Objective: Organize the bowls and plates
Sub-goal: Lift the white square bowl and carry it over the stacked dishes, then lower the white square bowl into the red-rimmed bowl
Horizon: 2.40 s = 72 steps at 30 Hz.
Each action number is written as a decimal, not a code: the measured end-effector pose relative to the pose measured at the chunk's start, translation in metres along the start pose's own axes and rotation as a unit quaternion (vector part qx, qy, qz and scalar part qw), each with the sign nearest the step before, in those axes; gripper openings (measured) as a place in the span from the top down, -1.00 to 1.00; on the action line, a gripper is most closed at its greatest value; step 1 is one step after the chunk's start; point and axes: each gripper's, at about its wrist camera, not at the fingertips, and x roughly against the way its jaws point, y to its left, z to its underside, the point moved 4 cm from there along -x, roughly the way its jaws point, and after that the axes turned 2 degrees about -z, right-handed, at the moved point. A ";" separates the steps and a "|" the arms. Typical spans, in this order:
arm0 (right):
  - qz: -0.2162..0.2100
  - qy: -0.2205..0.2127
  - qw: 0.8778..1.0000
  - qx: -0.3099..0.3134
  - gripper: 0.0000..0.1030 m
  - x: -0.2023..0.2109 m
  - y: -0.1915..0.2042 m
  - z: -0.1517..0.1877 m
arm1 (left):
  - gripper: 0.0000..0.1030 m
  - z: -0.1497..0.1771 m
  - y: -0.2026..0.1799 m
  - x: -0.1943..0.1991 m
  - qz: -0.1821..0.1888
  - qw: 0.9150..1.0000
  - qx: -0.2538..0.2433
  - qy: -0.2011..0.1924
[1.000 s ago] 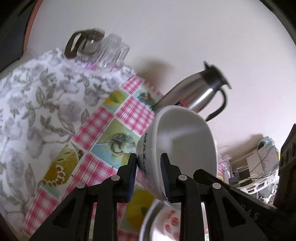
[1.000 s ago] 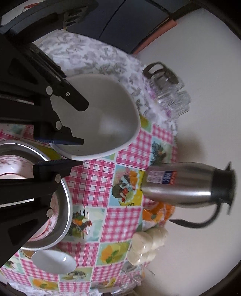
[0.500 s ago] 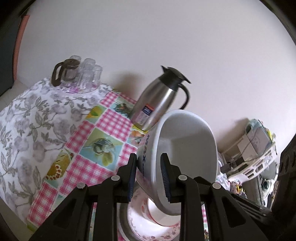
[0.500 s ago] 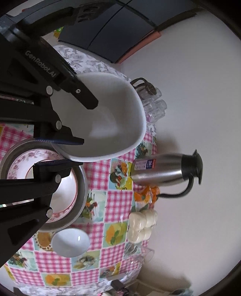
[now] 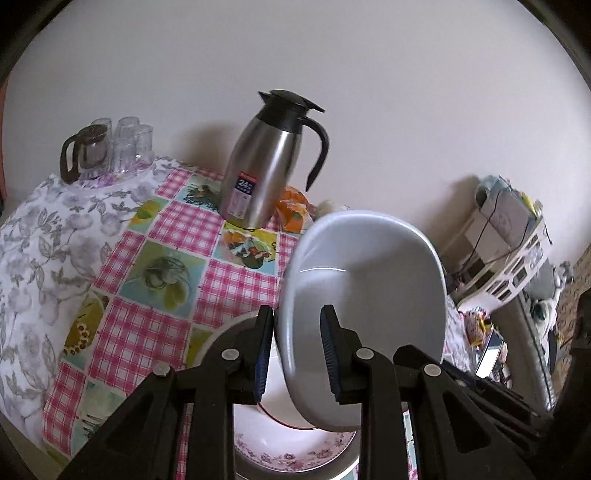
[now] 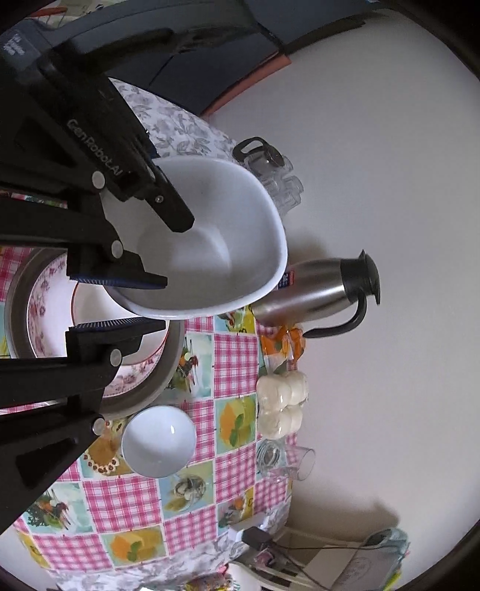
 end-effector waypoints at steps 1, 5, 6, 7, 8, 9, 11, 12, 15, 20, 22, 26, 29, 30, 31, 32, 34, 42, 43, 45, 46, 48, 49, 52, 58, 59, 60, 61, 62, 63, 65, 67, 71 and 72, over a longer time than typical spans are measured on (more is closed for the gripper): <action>-0.005 0.000 1.000 -0.008 0.68 0.000 -0.006 0.003 | 0.48 0.000 -0.003 0.000 -0.001 1.000 -0.005 0.000; -0.021 -0.005 0.999 -0.028 0.68 -0.002 -0.021 0.012 | 0.48 0.004 -0.014 -0.005 -0.012 0.999 -0.029 0.009; -0.024 -0.006 0.999 -0.031 0.68 -0.002 -0.023 0.014 | 0.48 0.006 -0.016 -0.007 -0.015 0.999 -0.033 0.014; -0.027 -0.007 0.999 -0.034 0.68 -0.003 -0.027 0.015 | 0.48 0.007 -0.018 -0.010 -0.019 0.999 -0.037 0.019; -0.031 -0.008 0.999 -0.038 0.68 -0.004 -0.030 0.016 | 0.48 0.009 -0.019 -0.013 -0.023 0.999 -0.041 0.024; -0.035 -0.008 0.999 -0.042 0.68 -0.005 -0.033 0.017 | 0.48 0.009 -0.020 -0.016 -0.025 0.998 -0.042 0.027; -0.041 -0.008 0.998 -0.050 0.68 -0.008 -0.039 0.018 | 0.48 0.012 -0.020 -0.020 -0.027 0.998 -0.042 0.037; -0.044 -0.005 0.998 -0.052 0.68 -0.010 -0.041 0.018 | 0.48 0.013 -0.020 -0.023 -0.026 0.998 -0.039 0.042; -0.050 0.001 0.997 -0.060 0.66 -0.012 -0.045 0.020 | 0.48 0.016 -0.019 -0.028 -0.029 0.998 -0.033 0.055; -0.043 0.026 0.997 -0.067 0.65 -0.023 -0.050 0.031 | 0.48 0.025 -0.020 -0.041 -0.052 0.994 -0.043 0.084; -0.041 0.035 0.996 -0.070 0.65 -0.028 -0.052 0.034 | 0.48 0.030 -0.019 -0.045 -0.058 0.993 -0.042 0.097; -0.043 0.048 0.995 -0.083 0.65 -0.036 -0.059 0.039 | 0.48 0.033 -0.016 -0.050 -0.062 0.991 -0.033 0.112; -0.046 0.054 0.994 -0.084 0.65 -0.039 -0.060 0.042 | 0.48 0.033 -0.017 -0.050 -0.067 0.991 -0.033 0.113; -0.047 0.054 0.994 -0.084 0.65 -0.040 -0.060 0.042 | 0.48 0.033 -0.017 -0.050 -0.069 0.990 -0.034 0.115; -0.048 0.054 0.994 -0.084 0.65 -0.040 -0.060 0.041 | 0.48 0.033 -0.017 -0.049 -0.070 0.990 -0.033 0.115; -0.049 0.054 0.994 -0.084 0.65 -0.040 -0.060 0.041 | 0.48 0.033 -0.017 -0.049 -0.070 0.990 -0.033 0.116; -0.050 0.054 0.994 -0.086 0.63 -0.040 -0.060 0.041 | 0.47 0.035 -0.016 -0.051 -0.072 0.990 -0.034 0.117; -0.053 0.061 0.993 -0.086 0.63 -0.047 -0.060 0.046 | 0.47 0.046 -0.009 -0.068 -0.096 0.984 -0.036 0.146; -0.052 0.064 0.993 -0.087 0.63 -0.048 -0.061 0.047 | 0.46 0.047 -0.009 -0.068 -0.098 0.983 -0.038 0.147; -0.047 0.067 0.993 -0.087 0.63 -0.051 -0.062 0.048 | 0.45 0.048 -0.010 -0.070 -0.103 0.982 -0.043 0.151; -0.047 0.068 0.993 -0.089 0.63 -0.052 -0.063 0.048 | 0.43 0.048 -0.009 -0.071 -0.105 0.982 -0.045 0.153; -0.049 0.068 0.992 -0.092 0.63 -0.054 -0.064 0.048 | 0.42 0.049 -0.009 -0.072 -0.108 0.981 -0.045 0.158; -0.050 0.068 0.992 -0.092 0.63 -0.054 -0.064 0.048 | 0.42 0.049 -0.009 -0.072 -0.108 0.980 -0.045 0.159; -0.049 0.070 0.992 -0.093 0.63 -0.055 -0.064 0.049 | 0.36 0.049 -0.008 -0.072 -0.107 0.980 -0.041 0.163; -0.055 0.072 0.991 -0.101 0.63 -0.058 -0.067 0.051 | 0.22 0.047 -0.007 -0.071 -0.092 0.981 -0.026 0.170; -0.055 0.072 0.991 -0.102 0.63 -0.058 -0.067 0.051 | 0.22 0.047 -0.007 -0.071 -0.091 0.981 -0.024 0.172; -0.056 0.073 0.991 -0.102 0.63 -0.059 -0.067 0.051 | 0.22 0.046 -0.006 -0.070 -0.090 0.981 -0.023 0.172; -0.056 0.073 0.990 -0.103 0.63 -0.059 -0.067 0.051 | 0.17 0.045 -0.006 -0.068 -0.090 0.981 -0.022 0.169; -0.057 0.073 0.990 -0.104 0.63 -0.059 -0.067 0.051 | 0.08 0.043 -0.006 -0.066 -0.093 0.982 -0.023 0.164; -0.061 0.072 0.990 -0.104 0.62 -0.059 -0.066 0.051 | 0.05 0.040 -0.006 -0.063 -0.097 0.982 -0.023 0.157; -0.062 0.069 0.991 -0.101 0.63 -0.057 -0.064 0.050 | 0.03 0.036 -0.005 -0.058 -0.097 0.984 -0.022 0.147; -0.060 0.069 0.991 -0.098 0.63 -0.057 -0.063 0.050 | 0.03 0.034 -0.003 -0.055 -0.094 0.985 -0.016 0.145; -0.063 0.070 0.990 -0.101 0.63 -0.057 -0.064 0.050 | 0.03 0.033 0.001 -0.054 -0.091 0.985 -0.006 0.144; -0.063 0.069 0.991 -0.101 0.63 -0.057 -0.064 0.050 | 0.03 0.033 0.001 -0.055 -0.090 0.985 -0.006 0.144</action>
